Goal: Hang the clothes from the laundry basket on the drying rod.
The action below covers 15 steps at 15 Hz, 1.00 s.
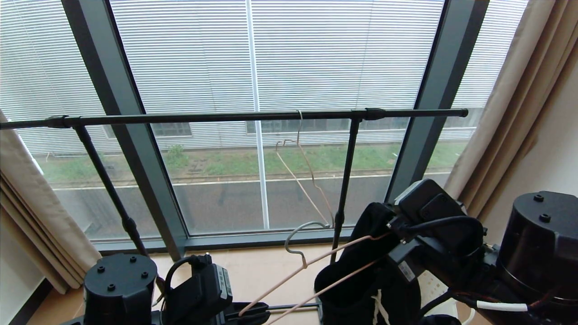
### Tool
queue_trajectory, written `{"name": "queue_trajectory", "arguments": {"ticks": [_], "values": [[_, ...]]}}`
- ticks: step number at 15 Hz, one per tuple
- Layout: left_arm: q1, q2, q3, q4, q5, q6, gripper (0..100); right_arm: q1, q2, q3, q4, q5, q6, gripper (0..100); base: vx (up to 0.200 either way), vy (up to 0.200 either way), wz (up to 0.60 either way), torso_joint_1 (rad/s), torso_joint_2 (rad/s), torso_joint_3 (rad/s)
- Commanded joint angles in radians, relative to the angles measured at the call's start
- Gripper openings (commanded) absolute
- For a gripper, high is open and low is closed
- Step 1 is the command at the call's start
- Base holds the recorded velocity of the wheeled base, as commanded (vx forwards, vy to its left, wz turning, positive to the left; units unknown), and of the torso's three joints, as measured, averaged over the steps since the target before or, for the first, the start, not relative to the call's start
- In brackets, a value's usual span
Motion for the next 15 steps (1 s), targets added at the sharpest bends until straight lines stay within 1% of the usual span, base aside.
{"name": "queue_trajectory", "arguments": {"ticks": [1, 6, 8, 10, 11, 12, 14, 15], "values": [[0.000, 0.019, -0.001, -0.001, 0.001, 0.001, 0, 0.039, 0.005, -0.003, -0.001, -0.001, 0.011, 0, 0.000, 0.000, 0.00, 0.000, 0.00, 0.000], [0.000, 0.030, -0.003, -0.001, 0.001, 0.001, 0, 0.147, -0.015, -0.005, 0.001, -0.011, 0.041, 0, 0.000, 0.000, 0.00, 0.000, 0.00, 0.000], [0.000, 0.030, -0.003, -0.018, 0.001, 0.001, 0, 0.190, -0.013, -0.014, 0.001, -0.012, 0.054, 0, 0.000, 0.000, 0.00, 0.000, 0.00, 0.000], [0.001, 0.043, 0.002, -0.029, 0.003, 0.001, 0, 0.228, -0.004, -0.036, 0.001, -0.017, 0.093, 0, 0.000, 0.000, 0.00, 0.000, 0.00, 0.000], [0.000, 0.043, 0.002, -0.034, 0.012, 0.001, 0, 0.253, 0.021, -0.057, 0.001, -0.046, 0.132, 0, 0.000, 0.000, 0.00, 0.000, 0.00, 0.000], [0.000, 0.043, 0.002, -0.038, 0.023, 0.001, 0, 0.259, 0.028, -0.074, 0.001, -0.078, 0.152, 0, 0.000, 0.000, 0.00, 0.000, 0.00, 0.000], [0.000, 0.056, 0.002, -0.038, 0.026, 0.002, 0, 0.265, 0.033, -0.079, 0.002, -0.096, 0.156, 0, 0.000, 0.000, 0.00, 0.000, 0.00, 0.000], [0.003, 0.056, 0.001, -0.046, 0.047, 0.002, 0, 0.263, 0.025, -0.077, 0.002, -0.130, 0.155, 0, 0.000, 0.000, 0.00, 0.000, 0.00, 0.000]]}}
